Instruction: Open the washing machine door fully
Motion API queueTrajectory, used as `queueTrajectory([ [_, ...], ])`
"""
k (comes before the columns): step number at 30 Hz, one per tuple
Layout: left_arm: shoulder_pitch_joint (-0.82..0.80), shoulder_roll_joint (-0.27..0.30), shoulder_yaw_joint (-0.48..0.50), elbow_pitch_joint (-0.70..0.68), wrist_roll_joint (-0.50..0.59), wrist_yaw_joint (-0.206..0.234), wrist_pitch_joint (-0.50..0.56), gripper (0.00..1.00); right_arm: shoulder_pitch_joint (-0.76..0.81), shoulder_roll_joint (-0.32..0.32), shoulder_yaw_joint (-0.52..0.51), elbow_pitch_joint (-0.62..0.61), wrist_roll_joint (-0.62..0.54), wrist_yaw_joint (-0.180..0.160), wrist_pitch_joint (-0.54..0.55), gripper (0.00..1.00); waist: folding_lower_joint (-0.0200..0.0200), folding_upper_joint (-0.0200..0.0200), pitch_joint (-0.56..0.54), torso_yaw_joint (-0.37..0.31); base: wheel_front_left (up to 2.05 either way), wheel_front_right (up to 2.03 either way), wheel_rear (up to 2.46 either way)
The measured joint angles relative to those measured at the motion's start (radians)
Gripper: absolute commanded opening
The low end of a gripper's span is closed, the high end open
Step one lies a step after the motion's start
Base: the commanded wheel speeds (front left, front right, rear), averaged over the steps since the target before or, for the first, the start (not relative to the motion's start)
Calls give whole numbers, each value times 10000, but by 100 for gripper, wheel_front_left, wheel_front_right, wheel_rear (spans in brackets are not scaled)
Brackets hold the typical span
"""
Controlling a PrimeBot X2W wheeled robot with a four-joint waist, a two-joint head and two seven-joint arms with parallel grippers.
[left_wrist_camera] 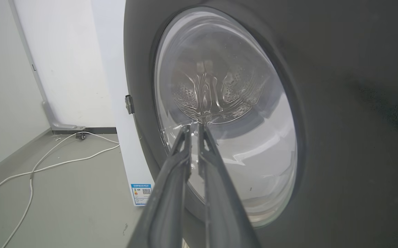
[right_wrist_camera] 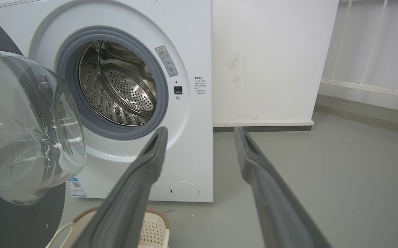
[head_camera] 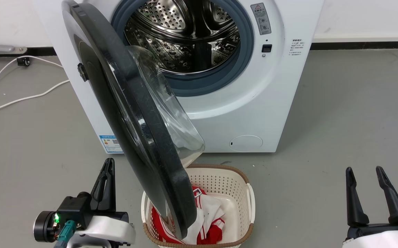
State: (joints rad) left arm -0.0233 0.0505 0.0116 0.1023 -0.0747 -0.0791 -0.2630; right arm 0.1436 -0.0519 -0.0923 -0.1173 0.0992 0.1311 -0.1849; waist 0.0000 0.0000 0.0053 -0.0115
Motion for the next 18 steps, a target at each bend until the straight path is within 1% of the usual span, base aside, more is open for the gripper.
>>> queueTrajectory([
  [9,3,-2,35,-167,0,-2,0,0,0,0,23,-2,-6,0,65,100,0,0,16,-18,0,0,0],
  [13,-47,0,127,-909,2,4,0,0,2,0,-4,-27,29,0,67,100,0,0,8,-3,0,0,0],
  [18,-329,-4,219,-2247,10,90,-2,0,4,0,-23,-25,77,0,96,100,0,0,18,38,0,0,0],
])
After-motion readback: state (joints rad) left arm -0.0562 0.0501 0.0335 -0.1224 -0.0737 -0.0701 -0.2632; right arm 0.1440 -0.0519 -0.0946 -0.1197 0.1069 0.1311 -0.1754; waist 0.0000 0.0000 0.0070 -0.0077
